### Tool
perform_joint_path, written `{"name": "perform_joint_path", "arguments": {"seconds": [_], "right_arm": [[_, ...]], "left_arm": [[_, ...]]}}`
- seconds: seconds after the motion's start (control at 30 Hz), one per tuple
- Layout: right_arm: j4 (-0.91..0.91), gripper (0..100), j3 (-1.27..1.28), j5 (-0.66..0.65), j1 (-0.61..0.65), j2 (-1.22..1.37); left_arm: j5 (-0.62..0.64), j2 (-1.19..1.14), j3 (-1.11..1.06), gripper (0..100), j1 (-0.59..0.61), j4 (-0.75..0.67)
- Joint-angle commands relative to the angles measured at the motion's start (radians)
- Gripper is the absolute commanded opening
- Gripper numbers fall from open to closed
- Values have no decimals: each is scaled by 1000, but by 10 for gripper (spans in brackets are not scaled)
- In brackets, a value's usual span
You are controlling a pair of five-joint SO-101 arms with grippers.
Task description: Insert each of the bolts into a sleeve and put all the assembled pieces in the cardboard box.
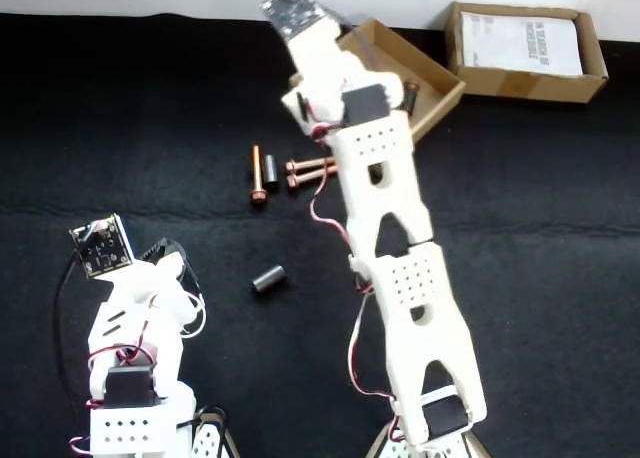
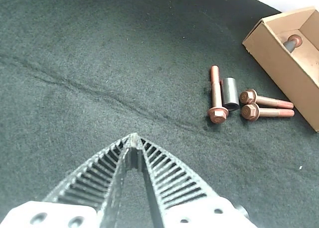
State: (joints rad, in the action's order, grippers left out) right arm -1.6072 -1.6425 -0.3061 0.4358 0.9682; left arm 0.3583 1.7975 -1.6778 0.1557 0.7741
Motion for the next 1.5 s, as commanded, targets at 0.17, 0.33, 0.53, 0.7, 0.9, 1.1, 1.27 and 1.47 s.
{"name": "perform_joint_path", "arguments": {"seconds": [0.17,0.33,0.53,0.7,0.9,1.1,1.27,1.47], "right_arm": [[-159,7,-136,97,-111,-274],[-160,7,74,135,-196,-378],[-159,7,700,153,-231,-616],[-154,7,1248,150,-213,-846],[-143,7,1661,152,-214,-1024],[-47,7,1928,152,-259,-1127],[64,7,2083,153,-308,-1164],[214,7,2206,158,-358,-1184]], "left_arm": [[0,8,-16,10,-76,60],[0,8,-15,11,-125,104],[2,8,53,155,-153,221],[-49,7,151,163,-151,269],[-129,-62,309,163,-159,313],[-124,-499,588,167,-170,371],[-123,-914,901,167,-170,488],[-120,-1225,1130,168,-203,569]]}}
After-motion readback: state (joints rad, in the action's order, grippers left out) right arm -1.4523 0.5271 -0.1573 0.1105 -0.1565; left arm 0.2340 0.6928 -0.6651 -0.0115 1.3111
